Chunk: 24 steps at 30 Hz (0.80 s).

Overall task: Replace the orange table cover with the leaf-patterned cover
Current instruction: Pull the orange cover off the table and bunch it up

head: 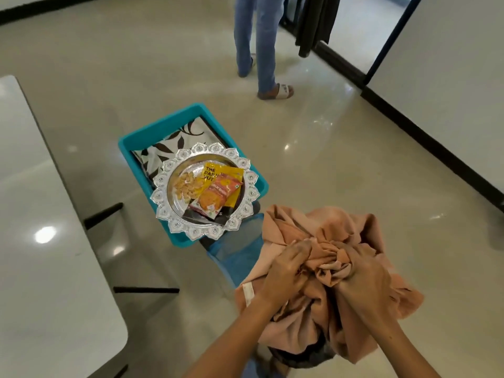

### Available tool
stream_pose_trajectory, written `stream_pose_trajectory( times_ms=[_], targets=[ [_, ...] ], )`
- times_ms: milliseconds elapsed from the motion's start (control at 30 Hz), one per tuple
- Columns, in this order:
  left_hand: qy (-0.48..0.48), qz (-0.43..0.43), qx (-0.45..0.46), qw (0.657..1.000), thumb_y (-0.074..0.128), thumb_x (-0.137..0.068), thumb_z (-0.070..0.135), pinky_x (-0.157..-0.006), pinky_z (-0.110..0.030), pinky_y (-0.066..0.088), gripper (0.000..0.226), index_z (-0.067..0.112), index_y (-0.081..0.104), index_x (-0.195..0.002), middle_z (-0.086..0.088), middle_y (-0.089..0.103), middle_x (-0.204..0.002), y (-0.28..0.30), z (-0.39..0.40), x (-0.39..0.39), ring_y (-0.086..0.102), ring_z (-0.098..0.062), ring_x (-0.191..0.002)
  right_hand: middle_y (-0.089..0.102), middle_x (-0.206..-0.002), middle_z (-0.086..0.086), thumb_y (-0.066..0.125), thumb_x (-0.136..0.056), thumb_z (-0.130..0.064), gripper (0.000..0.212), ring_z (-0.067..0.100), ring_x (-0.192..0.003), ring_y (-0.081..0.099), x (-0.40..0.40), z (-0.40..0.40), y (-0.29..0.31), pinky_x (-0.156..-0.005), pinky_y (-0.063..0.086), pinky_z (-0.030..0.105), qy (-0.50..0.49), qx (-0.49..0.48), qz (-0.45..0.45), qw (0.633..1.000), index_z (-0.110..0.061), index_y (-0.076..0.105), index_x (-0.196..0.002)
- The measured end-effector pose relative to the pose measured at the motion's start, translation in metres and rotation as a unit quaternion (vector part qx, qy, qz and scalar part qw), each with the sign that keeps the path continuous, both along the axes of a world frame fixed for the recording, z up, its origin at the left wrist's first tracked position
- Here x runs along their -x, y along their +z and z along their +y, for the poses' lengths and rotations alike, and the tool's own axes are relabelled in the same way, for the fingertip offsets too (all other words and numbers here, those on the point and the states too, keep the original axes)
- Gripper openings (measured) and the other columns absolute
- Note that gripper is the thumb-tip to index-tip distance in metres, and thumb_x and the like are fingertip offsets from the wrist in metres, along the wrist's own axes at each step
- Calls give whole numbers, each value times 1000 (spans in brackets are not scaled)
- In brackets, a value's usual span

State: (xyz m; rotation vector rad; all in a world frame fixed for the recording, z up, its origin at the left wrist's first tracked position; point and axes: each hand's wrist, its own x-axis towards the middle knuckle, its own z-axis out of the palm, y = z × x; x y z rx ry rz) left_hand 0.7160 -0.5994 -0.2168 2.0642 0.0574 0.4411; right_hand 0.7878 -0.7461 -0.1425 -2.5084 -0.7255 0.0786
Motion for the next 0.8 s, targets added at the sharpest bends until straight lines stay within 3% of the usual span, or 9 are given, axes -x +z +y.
stream_pose_trajectory(
  times_ms=[133,233,300,367,467,533,600,700,800],
  targets=[
    [-6,10,19,1000,58,-71,-8,-114,-27,27,64,3,48,-133,-14,58,-128,-15,-2,-6,49,-19,-124,66,-105,-5,51,-73,-47,44,11,-90,55,-8,0,-12,-69,43,25,6,1,36,999,-26,67,-109],
    [15,22,18,999,55,-72,-7,-114,-29,28,62,3,49,-133,-13,57,-131,-30,6,-8,50,-20,-124,65,-97,-7,55,-71,-45,42,2,-82,46,-14,14,-21,-63,33,11,19,1,34,999,-26,67,-107],
    [35,44,23,998,53,-76,-1,-113,-29,29,58,4,48,-133,-13,56,-132,-44,10,-5,52,-21,-123,66,-96,-5,64,-71,-39,38,5,-78,50,-17,22,-34,-63,29,8,36,10,35,999,-25,67,-106],
    [53,74,26,995,51,-81,6,-112,-34,32,56,7,44,-137,-11,54,-134,-61,13,1,51,-20,-124,66,-97,-3,71,-68,-32,40,13,-78,57,-18,30,-50,-61,35,13,52,22,39,998,-25,66,-107],
    [73,113,63,989,51,-87,16,-107,-36,36,57,16,37,-142,-3,50,-135,-77,17,5,45,-8,-124,66,-97,-1,66,-69,-39,41,18,-78,59,-21,42,-74,-60,41,25,68,56,26,996,-25,66,-107],
    [65,154,86,982,56,-90,21,-106,-37,37,61,19,31,-146,-4,49,-137,-81,24,7,46,-12,-125,66,-99,1,63,-69,-43,44,21,-80,59,-23,47,-89,-62,45,29,81,76,23,994,-24,66,-109],
    [66,192,59,977,60,-89,37,-114,-39,27,75,21,21,-150,-4,38,-148,-89,35,14,34,-18,-137,65,-101,2,62,-70,-45,47,23,-80,60,-24,51,-101,-62,48,31,91,92,24,991,-23,65,-111],
    [149,220,-77,961,28,-89,70,-118,-44,-1,80,25,12,-153,3,11,-159,-109,57,37,3,-15,-147,65,-102,4,66,-71,-42,47,24,-80,60,-24,56,-114,-63,48,32,97,109,19,989,-23,65,-114],
    [214,345,-123,906,-11,-85,72,-115,-53,-3,77,32,-3,-150,3,-11,-157,-132,70,70,-8,-21,-147,64,-103,4,72,-70,-40,46,24,-81,60,-21,64,-122,-63,48,33,102,129,5,986,-25,65,-112]
  ],
)
